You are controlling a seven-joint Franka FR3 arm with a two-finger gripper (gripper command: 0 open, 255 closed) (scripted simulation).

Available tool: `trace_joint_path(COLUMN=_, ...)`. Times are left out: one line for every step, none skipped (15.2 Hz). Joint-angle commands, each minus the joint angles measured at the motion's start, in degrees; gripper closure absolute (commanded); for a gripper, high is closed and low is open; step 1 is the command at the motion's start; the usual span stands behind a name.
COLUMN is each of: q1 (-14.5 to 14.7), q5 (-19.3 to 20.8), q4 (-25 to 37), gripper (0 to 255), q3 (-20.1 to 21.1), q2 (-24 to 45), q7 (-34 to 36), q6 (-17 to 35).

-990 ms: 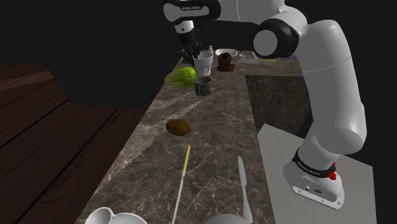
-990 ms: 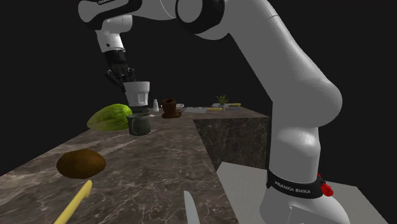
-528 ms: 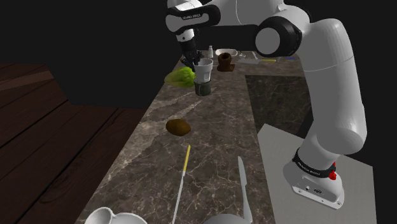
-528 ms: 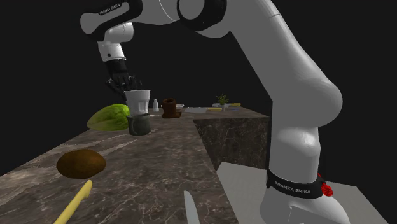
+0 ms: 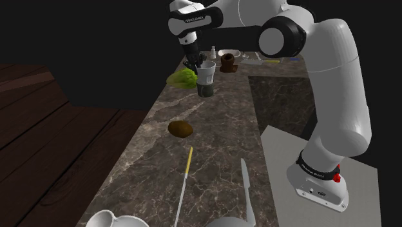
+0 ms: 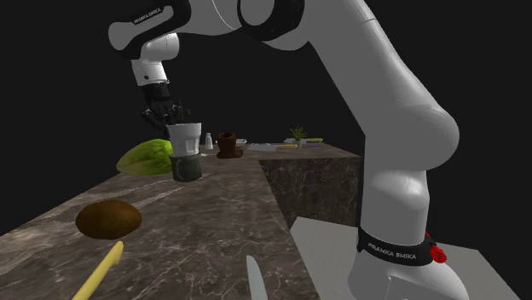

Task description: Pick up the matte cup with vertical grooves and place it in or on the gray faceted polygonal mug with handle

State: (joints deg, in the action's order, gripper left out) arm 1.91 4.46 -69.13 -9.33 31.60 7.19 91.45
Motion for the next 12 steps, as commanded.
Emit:
trace_joint_path(q1=0.00, q5=0.00, q4=-0.02, gripper=0, q3=0.00, q2=0.01, q7=0.00, q6=0.01)
trace_joint_path(q1=0.00, q5=0.00, q4=-0.05, gripper=0, q3=0.00, q2=-0.01, q7=0.00, q6=0.02)
trace_joint_path(q1=0.00, q5=0.00, q4=-0.05, gripper=0, q3=0.00, q2=-0.01, q7=0.01, q6=0.02)
trace_joint_path(q1=0.01, q5=0.00, q4=-0.05, gripper=0, q3=0.00, q2=-0.01, q7=0.01, q6=0.02)
trace_joint_path(q1=0.01, q5=0.00, q4=-0.05, gripper=0, q3=0.00, q2=-0.01, q7=0.01, q6=0.02)
trace_joint_path(q1=0.00, q5=0.00, q4=-0.02, gripper=0, q3=0.00, q2=0.01, q7=0.00, q6=0.00)
trace_joint_path(q1=-0.02, q5=-0.10, q4=3.04, gripper=0, q3=0.03, q2=0.74, q7=-0.12, q6=-2.32)
trace_joint_path(q1=-0.06, q5=-0.21, q4=6.44, gripper=0, q3=0.06, q2=1.68, q7=-0.26, q6=-4.79)
trace_joint_path(q1=-0.14, q5=-0.35, q4=10.29, gripper=0, q3=0.09, q2=2.88, q7=-0.41, q6=-7.44)
trace_joint_path(q1=-0.25, q5=-0.47, q4=13.75, gripper=0, q3=0.12, q2=4.07, q7=-0.56, q6=-9.72)
trace_joint_path(q1=-0.25, q5=-0.47, q4=13.76, gripper=0, q3=0.12, q2=4.07, q7=-0.56, q6=-9.72)
trace_joint_path(q1=-0.25, q5=-0.47, q4=13.76, gripper=0, q3=0.12, q2=4.08, q7=-0.56, q6=-9.72)
